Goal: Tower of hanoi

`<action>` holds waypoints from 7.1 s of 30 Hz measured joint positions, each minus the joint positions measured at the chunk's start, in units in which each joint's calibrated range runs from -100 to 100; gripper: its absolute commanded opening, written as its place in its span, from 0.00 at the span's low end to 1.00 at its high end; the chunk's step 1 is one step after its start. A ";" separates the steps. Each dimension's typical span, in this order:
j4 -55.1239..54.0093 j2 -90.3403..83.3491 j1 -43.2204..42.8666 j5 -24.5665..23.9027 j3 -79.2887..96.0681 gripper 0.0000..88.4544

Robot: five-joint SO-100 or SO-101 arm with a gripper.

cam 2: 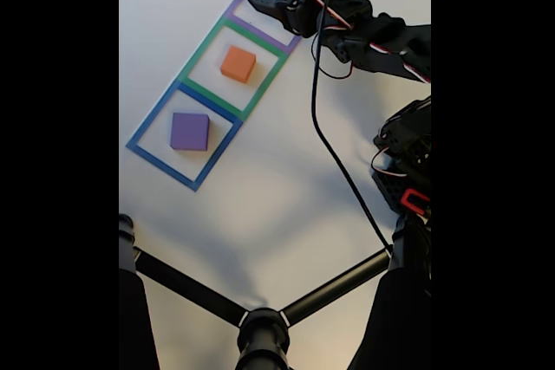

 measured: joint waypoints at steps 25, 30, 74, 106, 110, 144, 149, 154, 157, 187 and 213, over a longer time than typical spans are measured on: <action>99.84 -21.44 -9.49 -0.75 -59.42 0.00; 105.34 -24.97 -12.68 -0.75 -59.76 0.00; 2.79 -21.94 -14.58 0.00 22.61 0.50; -37.56 26.90 -16.38 0.00 10.66 0.48; -39.00 28.50 -16.38 0.00 10.66 0.47; -47.13 35.98 -18.07 0.00 9.80 0.36; -47.93 37.16 -18.07 0.00 9.80 0.32; -49.20 38.25 -18.07 0.00 8.94 0.28; -49.76 38.50 -18.17 0.00 8.86 0.27; -47.53 34.13 -19.97 -0.19 10.15 0.14; 42.66 -23.12 -29.66 0.00 -17.45 0.13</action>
